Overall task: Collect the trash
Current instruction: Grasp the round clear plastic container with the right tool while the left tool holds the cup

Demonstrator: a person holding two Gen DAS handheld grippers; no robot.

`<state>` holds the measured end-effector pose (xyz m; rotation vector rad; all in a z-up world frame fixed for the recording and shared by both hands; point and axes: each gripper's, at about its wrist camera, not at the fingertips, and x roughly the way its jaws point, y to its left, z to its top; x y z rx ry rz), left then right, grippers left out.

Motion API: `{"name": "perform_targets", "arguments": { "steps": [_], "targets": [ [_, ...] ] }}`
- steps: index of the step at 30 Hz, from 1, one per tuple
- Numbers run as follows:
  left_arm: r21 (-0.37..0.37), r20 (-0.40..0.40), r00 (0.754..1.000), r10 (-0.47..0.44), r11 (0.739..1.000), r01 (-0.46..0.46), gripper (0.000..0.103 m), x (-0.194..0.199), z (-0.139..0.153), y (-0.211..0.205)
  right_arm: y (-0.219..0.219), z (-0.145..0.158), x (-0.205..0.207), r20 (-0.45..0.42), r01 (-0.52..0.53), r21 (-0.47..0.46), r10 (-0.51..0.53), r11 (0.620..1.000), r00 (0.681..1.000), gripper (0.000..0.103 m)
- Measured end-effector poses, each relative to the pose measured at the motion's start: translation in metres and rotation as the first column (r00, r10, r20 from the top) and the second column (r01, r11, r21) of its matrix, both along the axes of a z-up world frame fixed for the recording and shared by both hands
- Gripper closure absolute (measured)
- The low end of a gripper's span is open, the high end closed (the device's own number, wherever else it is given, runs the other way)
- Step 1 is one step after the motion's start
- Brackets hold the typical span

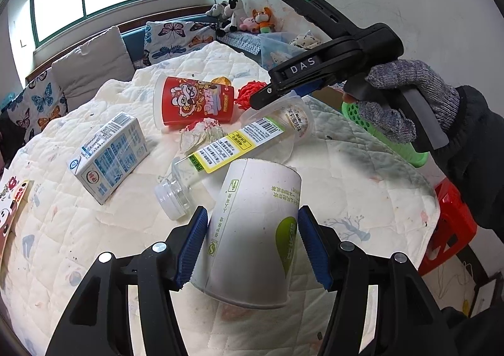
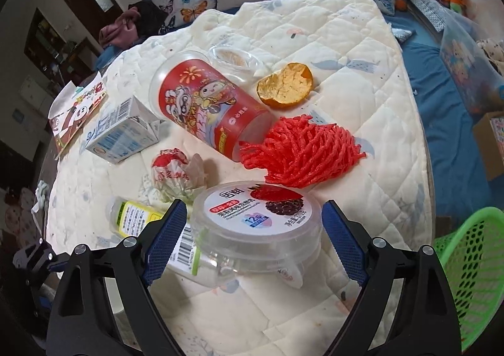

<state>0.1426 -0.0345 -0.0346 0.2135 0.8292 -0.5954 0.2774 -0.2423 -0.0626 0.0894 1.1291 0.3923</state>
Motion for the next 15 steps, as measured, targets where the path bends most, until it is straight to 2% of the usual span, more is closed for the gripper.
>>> {"name": "perform_targets", "arguments": {
  "steps": [6,15],
  "targets": [
    [-0.002,-0.003,1.000,-0.002,1.000,0.002,0.046,0.0011,-0.0017,-0.0005,-0.0027,-0.0091,0.0103,-0.047,0.015,0.034,-0.013,0.999,0.999,0.015],
    [-0.012,-0.007,1.000,0.001,1.000,-0.001,0.046,-0.0010,-0.0004,-0.0012,-0.0105,-0.0018,0.0020,-0.017,0.046,0.088,-0.044,0.995,0.999,0.015]
  ]
}}
